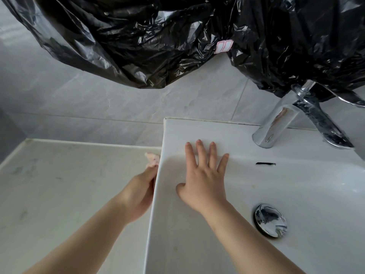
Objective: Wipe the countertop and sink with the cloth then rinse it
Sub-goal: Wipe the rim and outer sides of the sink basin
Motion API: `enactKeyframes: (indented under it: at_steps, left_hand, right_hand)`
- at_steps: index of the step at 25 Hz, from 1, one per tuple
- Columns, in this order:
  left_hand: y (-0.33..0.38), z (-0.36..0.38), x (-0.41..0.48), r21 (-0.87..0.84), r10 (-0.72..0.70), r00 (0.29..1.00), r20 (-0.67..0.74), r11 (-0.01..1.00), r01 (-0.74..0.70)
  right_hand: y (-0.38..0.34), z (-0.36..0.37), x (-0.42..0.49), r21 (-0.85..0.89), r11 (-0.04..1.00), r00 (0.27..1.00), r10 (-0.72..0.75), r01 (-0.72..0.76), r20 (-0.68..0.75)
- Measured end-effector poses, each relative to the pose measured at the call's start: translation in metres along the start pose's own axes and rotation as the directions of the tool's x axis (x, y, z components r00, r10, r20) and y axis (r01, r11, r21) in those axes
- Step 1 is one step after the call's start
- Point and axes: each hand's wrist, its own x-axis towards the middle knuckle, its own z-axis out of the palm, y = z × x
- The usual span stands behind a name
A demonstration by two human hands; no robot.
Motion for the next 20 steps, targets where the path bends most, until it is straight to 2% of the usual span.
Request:
enactKeyframes:
  at_steps: [2, 4, 6, 7, 8, 10, 13, 17, 20]
  left_hand:
    - [0.008, 0.011, -0.001, 0.012, 0.075, 0.997, -0.024, 0.997, -0.074]
    - [0.017, 0.013, 0.019, 0.095, 0.112, 0.991, -0.069, 0.99, -0.105]
    - [0.025, 0.011, 0.027, 0.086, 0.18, 0.983, -0.026, 0.98, -0.178]
    - [0.026, 0.015, 0.028, 0.06, 0.196, 0.979, -0.058, 0.979, -0.193]
    - [0.023, 0.013, 0.027, 0.008, 0.162, 0.982, -0.101, 0.987, -0.162]
    - [0.003, 0.016, 0.001, -0.054, 0.072, 0.997, -0.034, 0.996, -0.074]
    - [-0.023, 0.022, -0.034, -0.076, 0.139, 0.99, 0.007, 0.988, -0.138]
    - [0.011, 0.02, 0.002, 0.061, 0.117, 0.992, -0.039, 0.991, -0.115]
    - [0.006, 0.007, 0.007, 0.014, 0.21, 0.977, -0.029, 0.978, -0.209]
  right_hand:
    - [0.0, 0.001, 0.0, 0.007, 1.0, 1.0, 0.0, 0.0, -0.012]
    - [0.0, 0.001, 0.0, 0.004, 1.0, 1.0, -0.002, 0.002, -0.013]
    - [0.0, 0.001, 0.0, 0.003, 1.0, 1.0, 0.001, -0.001, -0.016]
    - [0.0, 0.001, 0.0, 0.003, 1.0, 1.0, 0.003, -0.003, -0.015]
    - [0.0, 0.001, 0.0, 0.002, 1.0, 1.0, 0.001, -0.001, -0.016]
    - [-0.001, 0.002, 0.0, -0.002, 1.0, 1.0, -0.004, 0.003, -0.018]
    - [-0.001, 0.004, 0.0, -0.001, 1.0, 0.999, 0.002, -0.002, -0.038]
    - [-0.001, 0.002, 0.001, -0.014, 1.0, 1.0, 0.009, -0.009, -0.022]
    - [0.0, 0.001, 0.001, -0.001, 1.0, 1.0, 0.003, -0.003, -0.021]
